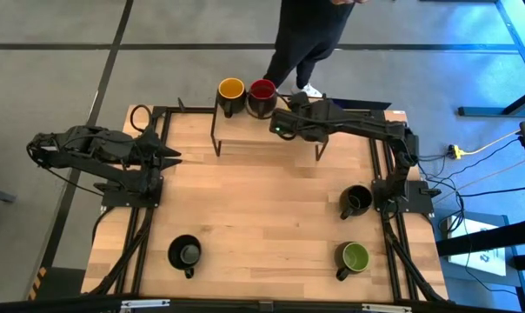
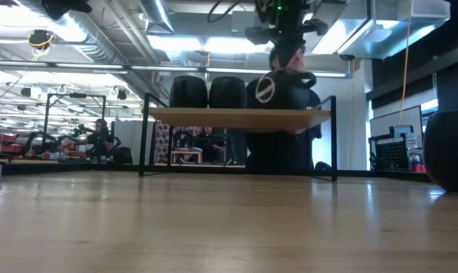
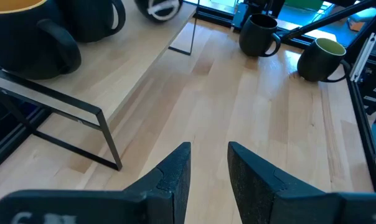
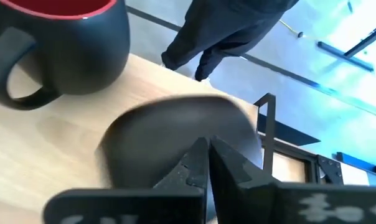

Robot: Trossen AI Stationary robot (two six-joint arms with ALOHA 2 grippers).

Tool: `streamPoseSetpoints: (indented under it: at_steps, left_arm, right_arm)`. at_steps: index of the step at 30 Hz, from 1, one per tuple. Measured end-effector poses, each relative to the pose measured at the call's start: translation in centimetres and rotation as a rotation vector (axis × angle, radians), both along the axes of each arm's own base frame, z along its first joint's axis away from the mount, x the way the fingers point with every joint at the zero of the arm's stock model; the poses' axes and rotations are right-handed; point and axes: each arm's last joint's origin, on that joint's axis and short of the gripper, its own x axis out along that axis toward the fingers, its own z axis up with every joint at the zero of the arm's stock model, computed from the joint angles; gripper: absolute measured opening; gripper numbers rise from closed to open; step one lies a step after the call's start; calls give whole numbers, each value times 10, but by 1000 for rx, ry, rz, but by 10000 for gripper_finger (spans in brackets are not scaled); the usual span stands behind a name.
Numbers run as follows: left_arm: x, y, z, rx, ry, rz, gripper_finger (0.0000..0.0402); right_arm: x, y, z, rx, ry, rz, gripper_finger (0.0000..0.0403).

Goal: Place coffee mugs
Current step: Put the orange mug on the shelf

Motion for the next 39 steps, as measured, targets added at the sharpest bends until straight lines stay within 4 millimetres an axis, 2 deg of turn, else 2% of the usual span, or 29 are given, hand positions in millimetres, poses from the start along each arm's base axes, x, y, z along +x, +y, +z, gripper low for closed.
streamPoseSetpoints:
  at_steps: [10,14,19,24,28,32,36,39]
  left_arm:
    - [0,0,0,5,2,-6,101]
    - [0,0,0,6,2,-6,101]
    - [0,0,0,6,3,-6,101]
    - [0,0,0,6,3,-6,101]
    - [0,0,0,6,3,-6,101]
    - [0,0,0,6,3,-6,101]
    - [0,0,0,6,4,-6,101]
    - [1,0,-1,7,9,-7,101]
  right_arm:
    - [-1,2,-2,78,-48,-38,16]
    - [-1,3,-16,115,-17,-43,51]
    - [0,17,-26,170,17,-12,111]
    - [5,45,-26,214,12,73,161]
    - [13,85,-25,340,-2,275,184]
    - [36,130,-35,410,-68,518,190]
    - [58,155,-50,431,-136,651,190]
    - [76,182,-67,467,-156,835,191]
